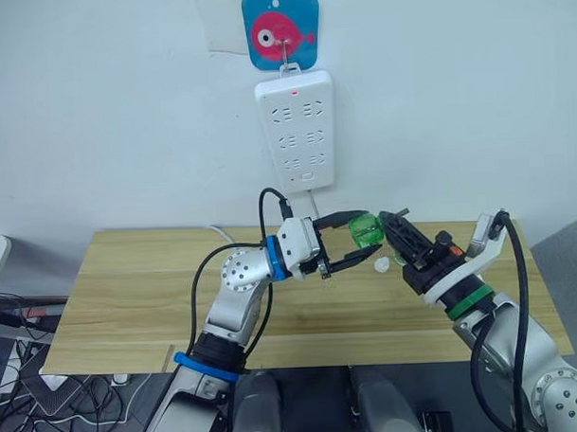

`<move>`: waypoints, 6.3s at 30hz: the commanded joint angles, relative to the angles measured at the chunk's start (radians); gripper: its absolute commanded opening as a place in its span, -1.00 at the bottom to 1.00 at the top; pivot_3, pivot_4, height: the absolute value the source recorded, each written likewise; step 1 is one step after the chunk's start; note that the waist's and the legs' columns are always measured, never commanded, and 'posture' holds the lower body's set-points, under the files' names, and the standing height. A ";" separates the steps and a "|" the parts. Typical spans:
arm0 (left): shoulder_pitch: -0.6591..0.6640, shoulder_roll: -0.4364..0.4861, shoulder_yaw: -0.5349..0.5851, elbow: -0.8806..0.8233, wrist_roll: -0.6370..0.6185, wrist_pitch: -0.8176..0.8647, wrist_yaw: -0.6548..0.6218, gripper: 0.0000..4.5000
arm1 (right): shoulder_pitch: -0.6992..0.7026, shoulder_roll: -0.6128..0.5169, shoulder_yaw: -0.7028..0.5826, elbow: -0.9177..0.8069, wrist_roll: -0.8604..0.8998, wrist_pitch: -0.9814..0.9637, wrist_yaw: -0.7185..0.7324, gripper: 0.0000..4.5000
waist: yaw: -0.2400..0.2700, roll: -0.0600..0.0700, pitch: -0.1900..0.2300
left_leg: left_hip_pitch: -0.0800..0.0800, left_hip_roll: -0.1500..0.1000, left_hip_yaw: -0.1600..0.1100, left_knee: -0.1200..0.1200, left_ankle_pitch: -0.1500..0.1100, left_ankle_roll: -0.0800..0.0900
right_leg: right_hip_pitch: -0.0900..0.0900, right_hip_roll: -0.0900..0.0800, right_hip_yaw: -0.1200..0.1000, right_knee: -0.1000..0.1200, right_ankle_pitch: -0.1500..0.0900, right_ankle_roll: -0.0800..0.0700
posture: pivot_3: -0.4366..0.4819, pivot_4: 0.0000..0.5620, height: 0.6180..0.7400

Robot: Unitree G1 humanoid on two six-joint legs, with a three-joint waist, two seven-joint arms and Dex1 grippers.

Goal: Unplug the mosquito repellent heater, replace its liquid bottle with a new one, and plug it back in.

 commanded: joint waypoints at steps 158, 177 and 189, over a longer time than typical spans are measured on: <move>0.056 0.137 -0.050 -0.053 -0.198 -0.087 -0.431 0.00 | 0.159 -0.716 -0.287 0.235 0.198 0.563 0.931 0.31 | 0.052 0.002 0.041 | -0.001 -0.001 0.002 -0.013 0.001 0.003 | 0.001 -0.002 0.000 -0.015 0.001 0.004 | 0.23 0.13 1.00; 0.013 0.142 -0.044 -0.037 -0.201 -0.075 -0.474 0.00 | 0.111 -0.809 -0.209 0.229 0.198 0.563 0.929 0.31 | 0.054 0.002 0.041 | -0.001 -0.001 0.001 -0.012 0.001 0.003 | 0.001 -0.002 -0.001 -0.015 0.001 0.003 | 0.26 0.05 1.00; -0.004 0.122 -0.026 -0.037 -0.195 -0.058 -0.444 0.00 | 0.055 -0.779 -0.209 0.305 0.198 0.578 0.893 0.31 | 0.054 0.002 0.041 | -0.001 -0.001 0.001 -0.012 0.001 0.003 | 0.001 -0.002 -0.001 -0.015 0.001 0.003 | 0.27 0.07 1.00</move>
